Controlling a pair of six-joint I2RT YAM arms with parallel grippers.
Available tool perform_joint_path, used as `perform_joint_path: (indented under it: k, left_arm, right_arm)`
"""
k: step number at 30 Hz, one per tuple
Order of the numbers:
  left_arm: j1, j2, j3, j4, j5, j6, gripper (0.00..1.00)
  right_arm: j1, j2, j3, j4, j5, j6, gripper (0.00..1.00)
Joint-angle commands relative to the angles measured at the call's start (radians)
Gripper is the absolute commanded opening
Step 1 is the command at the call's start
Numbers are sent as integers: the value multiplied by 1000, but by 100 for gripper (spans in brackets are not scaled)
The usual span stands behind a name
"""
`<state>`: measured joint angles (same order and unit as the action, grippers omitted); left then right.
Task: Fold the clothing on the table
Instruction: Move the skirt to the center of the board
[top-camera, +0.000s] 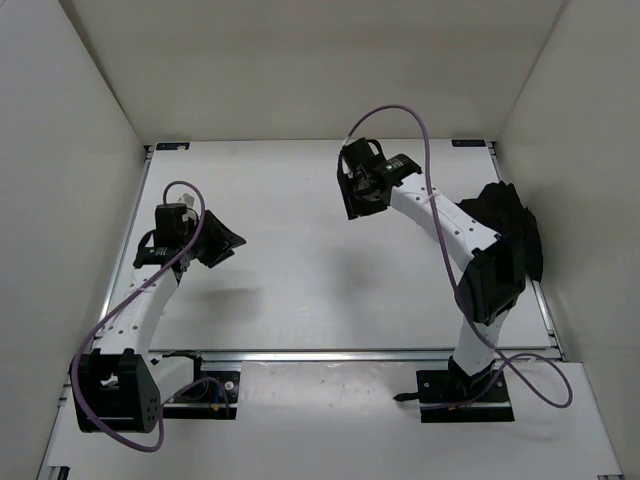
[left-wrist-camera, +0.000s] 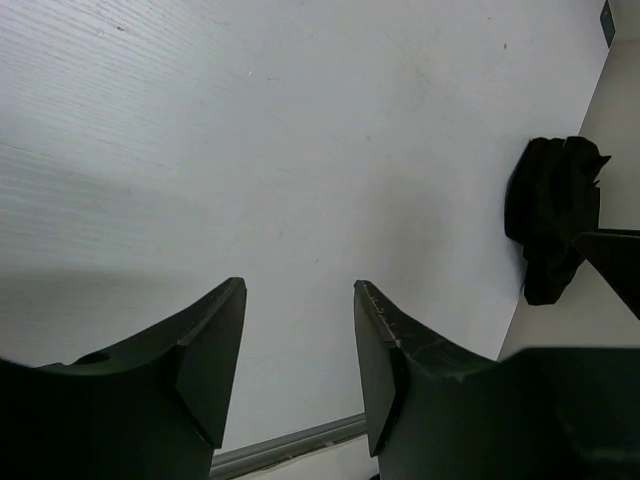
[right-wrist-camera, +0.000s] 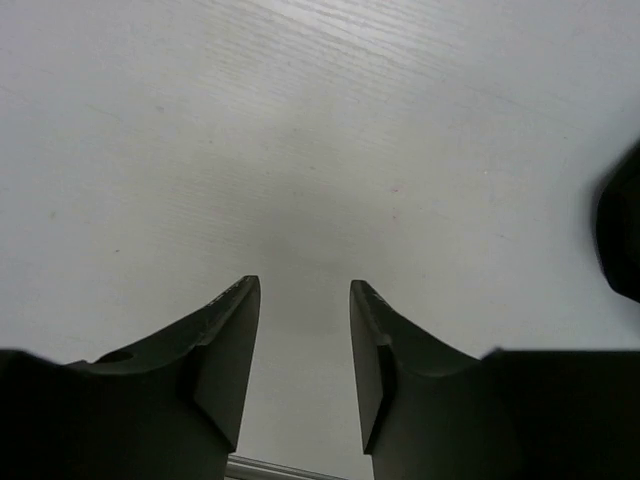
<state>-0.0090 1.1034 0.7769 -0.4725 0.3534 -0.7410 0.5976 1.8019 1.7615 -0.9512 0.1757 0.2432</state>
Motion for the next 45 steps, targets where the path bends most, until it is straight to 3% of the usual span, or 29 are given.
perform_joint_path:
  k: [1,5,9,11,13,17,18,28,29,30,31,34,39,42,45]
  left_arm:
    - [-15,-2,35,-20,-8,23,58]
    - [-8,-7,4,12,12,3,57]
    - [-9,32,24,-12,42,18,57]
    - [-13,24,18,-20,42,20,57]
    - [-13,10,-2,4,39,6,58]
    - [-22,10,-25,29,58,-21,57]
    - [-25,21,-21,31,67,-18,56]
    - [-42,15,-31,49,64,-43,57]
    - [-40,15,-39,49,79,-44,57]
    - [-37,13,-31,48,75,-43,57]
    - [-37,10,-30,46,73,-46,57]
    - [-34,7,-31,54,73,-44,57]
    - [-32,-3,-39,54,85,-46,58]
    - [-10,-11,-24,54,90,-58,58]
    - [9,-20,7,29,91,-38,59]
  right_arm:
    - [-9,25,33,-15,30,-7,40]
    - [-111,-44,-92,37,-25,-53,42]
    - [-371,-133,-241,143,-73,-90,41]
    - [-505,-142,-302,195,-97,-88,57]
    - [-631,-136,-321,219,-88,-81,64]
    - [-722,-125,-364,287,-15,-108,71]
    - [-751,-119,-364,293,-16,-108,79]
    - [-825,132,-283,215,117,-67,80]
    - [-822,169,-258,191,92,-71,69]
    - [-803,191,-229,158,75,-84,39]
    - [-779,195,-223,146,71,-84,0]
    - [-689,143,-180,127,68,-93,0]
    - [-481,-73,56,135,-36,-133,0]
    - [-429,-212,148,221,-105,-111,0]
    - [-426,-324,141,292,-201,-75,0]
